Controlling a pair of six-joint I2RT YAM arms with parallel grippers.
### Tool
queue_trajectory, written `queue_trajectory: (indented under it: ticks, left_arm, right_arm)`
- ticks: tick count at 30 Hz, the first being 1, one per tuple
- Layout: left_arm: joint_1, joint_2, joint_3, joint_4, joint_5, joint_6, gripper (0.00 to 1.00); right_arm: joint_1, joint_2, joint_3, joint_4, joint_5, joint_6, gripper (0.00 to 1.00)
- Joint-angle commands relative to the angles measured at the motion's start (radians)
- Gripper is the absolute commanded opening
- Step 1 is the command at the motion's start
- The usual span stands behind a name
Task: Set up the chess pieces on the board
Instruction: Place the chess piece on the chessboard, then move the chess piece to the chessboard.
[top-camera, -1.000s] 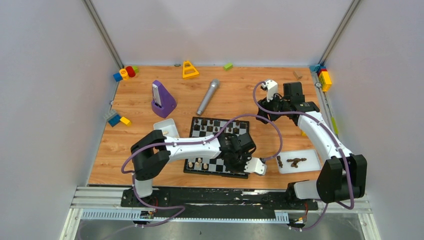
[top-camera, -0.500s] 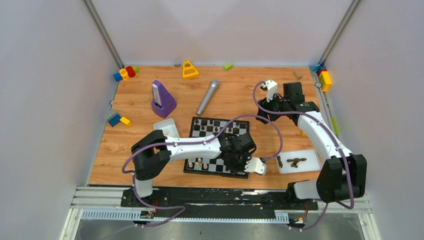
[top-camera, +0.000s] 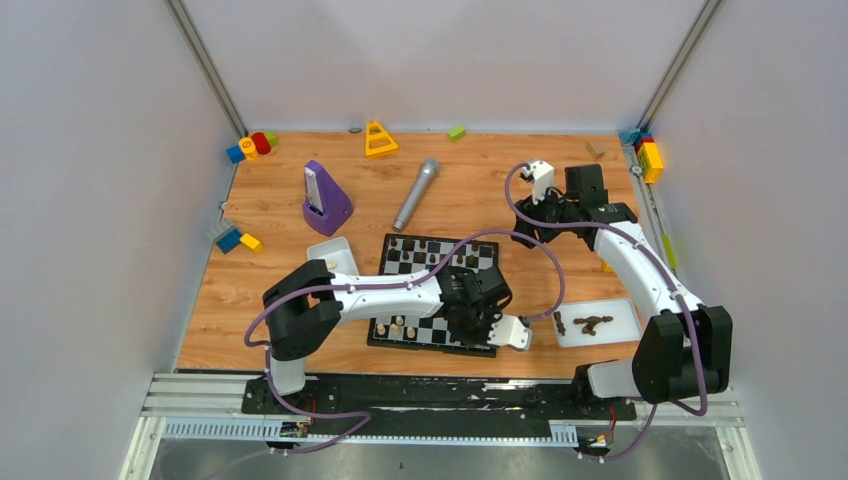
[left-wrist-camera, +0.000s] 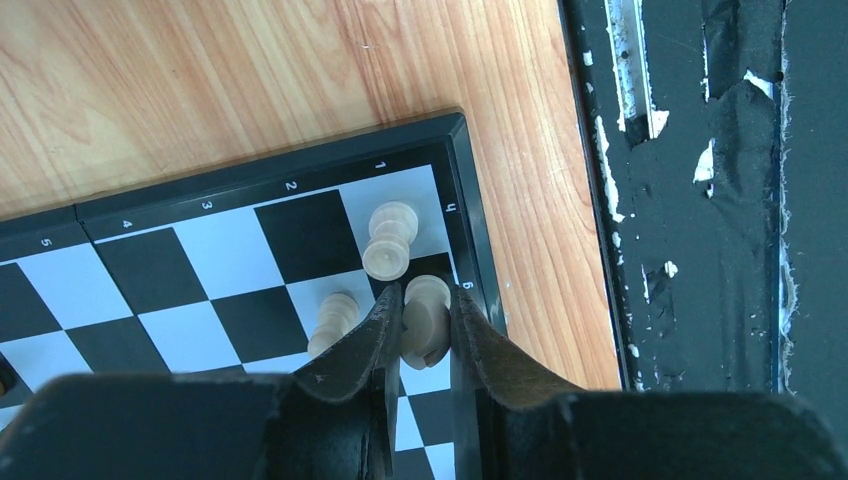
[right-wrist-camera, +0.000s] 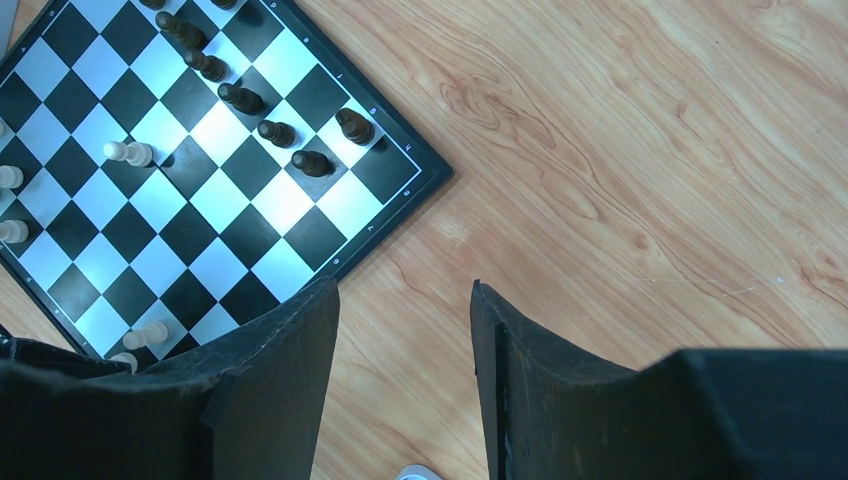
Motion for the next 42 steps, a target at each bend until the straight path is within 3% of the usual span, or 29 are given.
queue_trajectory:
  ticks: [1, 5, 13, 19, 26, 30, 36, 42]
  left_arm:
    - [-0.007, 0.004, 0.031, 0.012, -0.008, -0.013, 0.31]
    - [-0.007, -0.008, 0.03, 0.029, -0.038, -0.022, 0.42]
    - [-0.006, -0.086, 0.018, 0.057, -0.126, -0.02, 0.54]
    - [-0.003, -0.243, -0.03, 0.051, -0.164, 0.021, 0.66]
    - [0.052, -0.496, -0.136, -0.006, -0.132, 0.04, 0.9]
    - [0.166, -0.62, -0.196, -0.036, -0.113, 0.009, 0.95]
    - [0.447, -0.787, -0.273, -0.059, -0.031, -0.057, 0.96]
    - [0.647, -0.905, -0.335, -0.041, -0.037, -0.114, 0.94]
  right_arm:
    - [0.007, 0.008, 0.011, 0.025, -0.02, -0.002, 0.52]
    - [0.009, 0.01, 0.01, 0.024, -0.02, -0.003, 0.52]
    - [0.013, 0.01, 0.009, 0.024, -0.04, -0.005, 0.52]
    - [0.03, 0.014, 0.012, 0.005, -0.146, -0.009, 0.52]
    - [0.08, 0.007, 0.014, -0.017, -0.229, -0.025, 0.51]
    - [0.23, 0.034, 0.035, -0.04, -0.173, -0.061, 0.51]
    - [0.449, 0.168, 0.106, -0.039, -0.09, -0.07, 0.5]
    - [0.569, 0.354, 0.231, -0.042, -0.013, -0.082, 0.49]
